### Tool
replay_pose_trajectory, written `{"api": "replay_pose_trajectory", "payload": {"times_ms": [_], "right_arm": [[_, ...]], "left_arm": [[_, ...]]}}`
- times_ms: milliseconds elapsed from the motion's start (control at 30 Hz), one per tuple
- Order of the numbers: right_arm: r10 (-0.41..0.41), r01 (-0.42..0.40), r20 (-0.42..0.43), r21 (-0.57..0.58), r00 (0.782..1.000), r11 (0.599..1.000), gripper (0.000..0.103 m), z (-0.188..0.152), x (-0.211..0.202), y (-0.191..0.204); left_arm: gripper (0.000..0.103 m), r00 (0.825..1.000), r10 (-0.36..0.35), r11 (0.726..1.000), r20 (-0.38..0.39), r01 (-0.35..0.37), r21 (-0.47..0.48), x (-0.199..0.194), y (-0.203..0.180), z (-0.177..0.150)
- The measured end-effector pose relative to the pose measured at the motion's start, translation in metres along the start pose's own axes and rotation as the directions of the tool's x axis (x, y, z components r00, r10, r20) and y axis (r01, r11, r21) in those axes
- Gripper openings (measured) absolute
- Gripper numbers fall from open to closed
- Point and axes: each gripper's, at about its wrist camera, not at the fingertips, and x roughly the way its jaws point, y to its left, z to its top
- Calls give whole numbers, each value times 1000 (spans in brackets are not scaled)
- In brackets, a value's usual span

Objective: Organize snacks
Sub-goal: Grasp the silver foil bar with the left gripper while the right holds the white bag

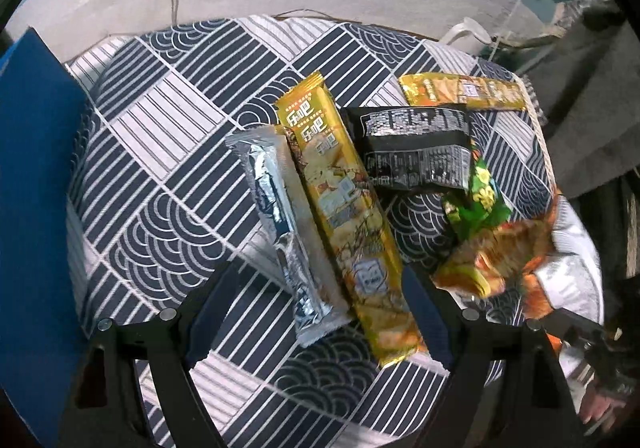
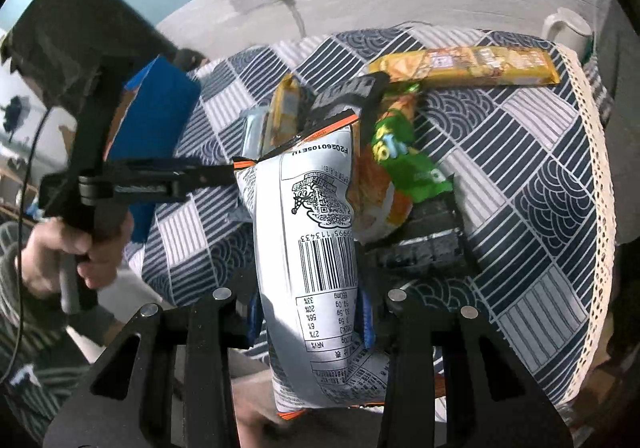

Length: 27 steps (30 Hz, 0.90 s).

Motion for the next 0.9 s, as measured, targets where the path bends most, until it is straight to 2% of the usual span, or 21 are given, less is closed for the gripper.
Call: {"api": "replay_pose_trajectory", "payload": {"times_ms": [267, 467, 633, 733, 800, 900], "right_arm": [[-23, 20, 64, 53, 998, 998, 35, 8, -9, -17], [-25, 17, 105, 78, 994, 997, 35, 13, -14, -23], [-29, 19, 115, 85, 993, 996, 35, 14, -16, -23], [-30, 20, 111, 86, 993, 996, 35, 14, -15, -22], [-26, 16, 110, 87, 994, 996, 35, 14, -14, -23], [-24, 15, 109, 87, 994, 996, 35, 13, -15, -23]], "left_arm": [[85, 1000, 3, 998, -18, -4, -59, 20, -10, 7], [85, 998, 57, 996, -35, -59, -68, 35, -17, 13], [85, 997, 72, 992, -36, -75, -102, 45, -21, 21], [85, 992, 116, 990, -53, -120, -77, 53, -27, 25], [83, 989, 141, 988, -54, -144, -53, 57, -30, 26], [75, 991, 124, 991, -39, -126, -42, 58, -25, 22]]}}
